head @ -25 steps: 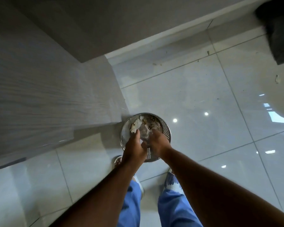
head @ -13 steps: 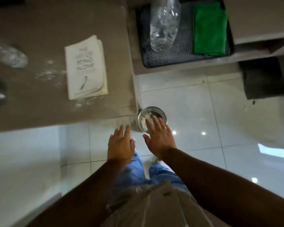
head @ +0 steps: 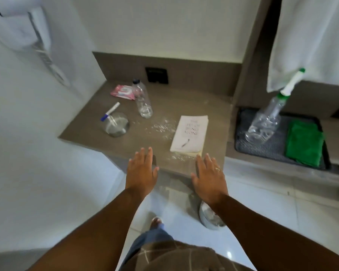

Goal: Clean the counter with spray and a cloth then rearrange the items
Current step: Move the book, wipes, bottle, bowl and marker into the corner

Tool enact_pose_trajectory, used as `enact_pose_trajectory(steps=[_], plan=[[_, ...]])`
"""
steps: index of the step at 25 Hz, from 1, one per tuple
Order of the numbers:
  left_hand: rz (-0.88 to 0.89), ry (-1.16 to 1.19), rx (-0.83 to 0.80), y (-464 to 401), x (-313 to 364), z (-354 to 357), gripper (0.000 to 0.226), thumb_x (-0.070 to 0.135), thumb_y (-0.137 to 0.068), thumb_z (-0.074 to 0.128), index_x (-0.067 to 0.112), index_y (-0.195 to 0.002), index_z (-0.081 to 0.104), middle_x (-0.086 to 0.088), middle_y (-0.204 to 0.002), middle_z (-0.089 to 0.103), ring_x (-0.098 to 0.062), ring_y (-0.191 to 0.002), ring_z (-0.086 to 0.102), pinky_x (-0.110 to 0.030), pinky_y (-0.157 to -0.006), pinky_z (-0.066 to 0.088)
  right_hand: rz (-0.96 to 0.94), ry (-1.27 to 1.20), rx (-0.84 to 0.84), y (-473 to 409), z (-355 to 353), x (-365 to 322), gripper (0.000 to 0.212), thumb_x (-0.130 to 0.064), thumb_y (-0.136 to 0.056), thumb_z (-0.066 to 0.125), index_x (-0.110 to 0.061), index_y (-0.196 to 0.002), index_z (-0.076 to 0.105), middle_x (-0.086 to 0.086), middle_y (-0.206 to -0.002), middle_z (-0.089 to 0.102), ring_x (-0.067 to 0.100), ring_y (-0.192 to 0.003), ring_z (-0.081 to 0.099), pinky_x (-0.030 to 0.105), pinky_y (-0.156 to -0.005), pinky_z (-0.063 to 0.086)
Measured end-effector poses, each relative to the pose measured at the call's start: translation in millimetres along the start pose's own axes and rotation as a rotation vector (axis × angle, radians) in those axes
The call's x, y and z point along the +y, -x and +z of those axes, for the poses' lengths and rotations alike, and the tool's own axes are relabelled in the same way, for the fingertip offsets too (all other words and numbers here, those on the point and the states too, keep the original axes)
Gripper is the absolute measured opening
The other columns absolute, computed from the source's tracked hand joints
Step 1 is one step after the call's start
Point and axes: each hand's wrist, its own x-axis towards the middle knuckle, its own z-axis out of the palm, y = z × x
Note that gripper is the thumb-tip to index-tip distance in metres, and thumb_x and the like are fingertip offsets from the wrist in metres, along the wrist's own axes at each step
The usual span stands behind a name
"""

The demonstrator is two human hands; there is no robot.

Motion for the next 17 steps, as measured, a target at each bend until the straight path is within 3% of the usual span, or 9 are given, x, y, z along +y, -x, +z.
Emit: enact_pose_trajectory(steps=[3, 7, 13, 17], plan=[[0.008, -0.008, 0.021, -38, -32, -14, 0.075, 0.044, -0.096, 0.049, 0.017, -0.155, 0.013, -0.014, -0.162, 0.02, -0.033, -0.148, 0.019, -0.05, -0.119, 0.02, 0.055, -0.011, 0.014, -31, 0, -23, 0.068, -0.043, -0.098, 0.04, -0.022, -0.154, 0.01, 0.012, -0.163, 0.01, 0.033, -0.149, 0.009, 0.045, -0.121, 0.014], [0.07, -0.043, 0.031, -92, -80, -22, 0.076, 0.045, -0.093, 0.053, 0.014, -0.153, 0.019, -0.016, -0.157, 0.03, -0.032, -0.145, 0.028, -0.05, -0.115, 0.029, 0.144, 0.045, 0.049, -73, 12, -55, 0.067, -0.044, -0.097, 0.041, -0.02, -0.154, 0.012, 0.012, -0.163, 0.01, 0.034, -0.149, 0.01, 0.047, -0.119, 0.017], [0.236, -0.044, 0.048, -187, -160, -14, 0.073, 0.039, -0.085, 0.063, 0.008, -0.146, 0.038, -0.022, -0.143, 0.048, -0.037, -0.132, 0.045, -0.053, -0.106, 0.04, 0.612, -0.016, 0.123, -142, 18, -79, 0.082, -0.057, -0.092, 0.045, -0.015, -0.154, 0.011, 0.019, -0.161, 0.013, 0.038, -0.147, 0.015, 0.049, -0.116, 0.023], [0.325, 0.047, 0.046, -213, -142, -8, 0.063, 0.033, -0.081, 0.069, 0.007, -0.135, 0.051, -0.018, -0.127, 0.062, -0.034, -0.115, 0.06, -0.046, -0.093, 0.051, 0.797, -0.039, 0.077, -172, 13, -70, 0.094, -0.064, -0.086, 0.053, -0.012, -0.152, 0.012, 0.023, -0.158, 0.02, 0.041, -0.144, 0.024, 0.05, -0.113, 0.03]])
